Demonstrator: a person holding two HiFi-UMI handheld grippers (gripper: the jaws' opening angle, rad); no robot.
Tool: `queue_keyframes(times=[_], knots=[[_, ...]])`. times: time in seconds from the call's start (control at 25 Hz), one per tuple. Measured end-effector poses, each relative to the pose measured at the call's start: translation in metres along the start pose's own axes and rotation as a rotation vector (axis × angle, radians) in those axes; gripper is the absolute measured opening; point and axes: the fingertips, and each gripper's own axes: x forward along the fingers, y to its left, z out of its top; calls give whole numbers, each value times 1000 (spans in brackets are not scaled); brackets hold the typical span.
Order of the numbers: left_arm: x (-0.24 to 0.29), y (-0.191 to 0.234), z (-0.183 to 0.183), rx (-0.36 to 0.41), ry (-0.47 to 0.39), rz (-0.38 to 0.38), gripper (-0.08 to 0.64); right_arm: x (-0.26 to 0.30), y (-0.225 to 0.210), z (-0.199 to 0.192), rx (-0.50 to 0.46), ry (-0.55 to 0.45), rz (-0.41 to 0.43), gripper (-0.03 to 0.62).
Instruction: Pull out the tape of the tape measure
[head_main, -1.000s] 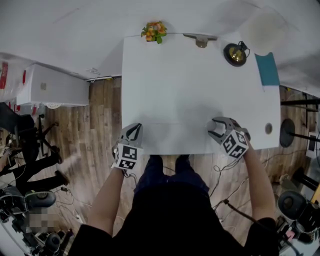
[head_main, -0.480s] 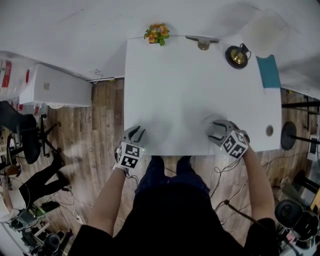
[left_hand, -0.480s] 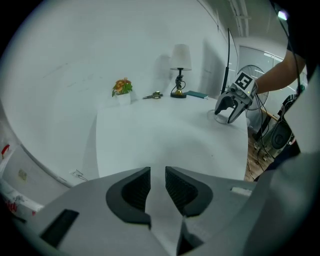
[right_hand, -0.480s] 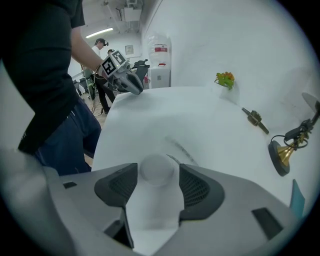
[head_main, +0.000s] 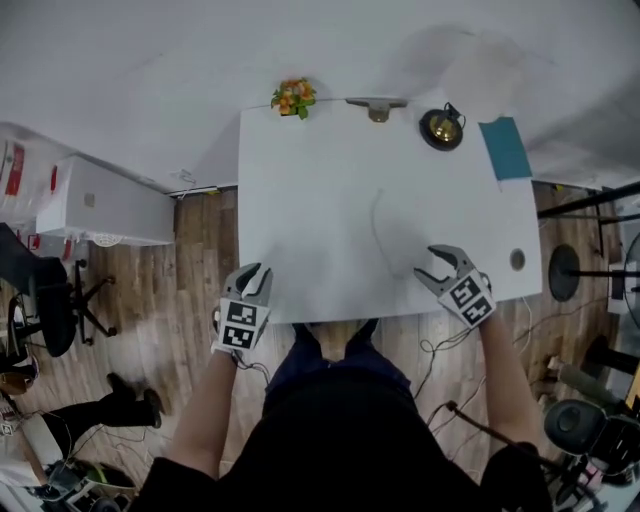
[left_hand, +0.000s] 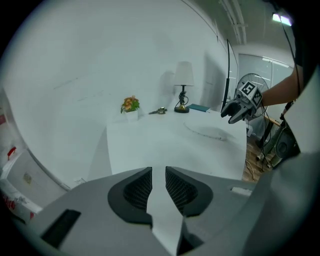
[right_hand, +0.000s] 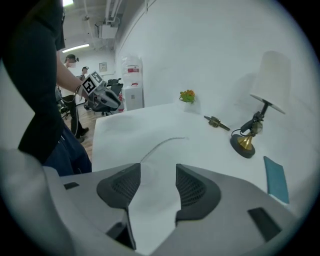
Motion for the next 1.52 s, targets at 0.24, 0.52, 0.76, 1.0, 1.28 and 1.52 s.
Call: queue_keyframes(times=[0.24,0.52,0.76,1.0,1.28,1.52], knots=[[-22,-12,47,-31,-126,-30,80,-37,-8,30,167,-160,-135,168],[-67,-4,130,-128,-339,-51,75,-96,-21,110,211,-394,-284,69],[-111,2,196,-106,-505,-46,67,-147,-23,179,138,-578,-375,6],[-149,-3,243,-75,-621,-50,54,-195,-15,233,42,-693,-450,6],[-178,-17,271,-60,-693,-82,44,-238,-9,260,46,-793,-560,5],[-191,-20,277,-41,-720,-76,43,-246,-4,258,51,-805,-589,5]])
